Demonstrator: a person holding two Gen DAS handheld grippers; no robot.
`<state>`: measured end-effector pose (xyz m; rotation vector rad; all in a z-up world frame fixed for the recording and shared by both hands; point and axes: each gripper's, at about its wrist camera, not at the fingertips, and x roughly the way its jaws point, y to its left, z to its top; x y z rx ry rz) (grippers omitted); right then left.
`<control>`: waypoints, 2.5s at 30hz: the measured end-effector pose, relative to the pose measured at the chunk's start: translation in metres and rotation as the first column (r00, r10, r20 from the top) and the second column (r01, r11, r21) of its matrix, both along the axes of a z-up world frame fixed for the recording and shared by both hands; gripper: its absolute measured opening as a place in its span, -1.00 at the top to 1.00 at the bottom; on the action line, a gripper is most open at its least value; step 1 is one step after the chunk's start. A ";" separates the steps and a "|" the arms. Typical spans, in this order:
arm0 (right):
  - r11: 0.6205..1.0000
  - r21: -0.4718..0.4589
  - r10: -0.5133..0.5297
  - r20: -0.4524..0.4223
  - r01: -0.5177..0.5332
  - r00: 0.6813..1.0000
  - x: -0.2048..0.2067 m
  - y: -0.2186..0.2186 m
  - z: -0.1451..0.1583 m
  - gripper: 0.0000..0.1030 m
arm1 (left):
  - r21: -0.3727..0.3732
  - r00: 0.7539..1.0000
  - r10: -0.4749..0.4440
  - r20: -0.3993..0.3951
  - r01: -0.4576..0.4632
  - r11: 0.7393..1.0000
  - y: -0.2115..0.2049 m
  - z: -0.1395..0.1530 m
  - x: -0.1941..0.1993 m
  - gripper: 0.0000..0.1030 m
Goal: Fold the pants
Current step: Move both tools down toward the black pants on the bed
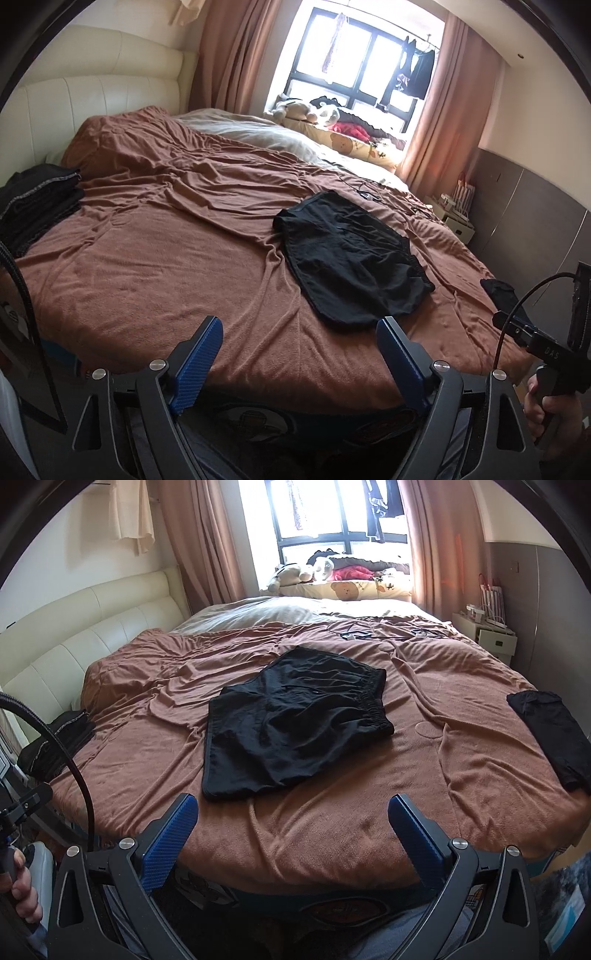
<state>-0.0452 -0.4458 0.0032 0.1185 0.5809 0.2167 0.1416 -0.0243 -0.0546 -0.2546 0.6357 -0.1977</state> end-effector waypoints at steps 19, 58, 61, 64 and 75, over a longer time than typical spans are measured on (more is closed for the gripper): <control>0.990 0.133 0.064 -0.114 -0.049 0.991 0.103 -0.045 -0.036 -0.56 | -0.098 0.965 -0.126 -0.231 0.106 0.989 -0.056 -0.051 0.104 -0.18; 0.911 0.411 0.110 -0.312 0.029 0.944 0.235 -0.083 -0.113 -0.46 | -0.248 0.876 -0.091 -0.474 -0.034 0.968 -0.061 -0.131 0.194 0.11; 0.908 0.418 0.113 -0.327 0.036 0.938 0.235 -0.083 -0.114 -0.46 | -0.207 0.882 -0.082 -0.464 -0.017 0.978 -0.068 -0.133 0.205 0.10; 0.901 0.431 0.111 -0.329 0.045 0.938 0.237 -0.085 -0.114 -0.46 | -0.208 0.884 -0.079 -0.461 -0.021 0.978 -0.069 -0.134 0.213 0.03; 0.859 0.508 0.102 -0.304 0.071 0.947 0.250 -0.095 -0.120 -0.21 | -0.316 0.864 -0.174 -0.473 0.018 0.949 -0.073 -0.138 0.191 0.20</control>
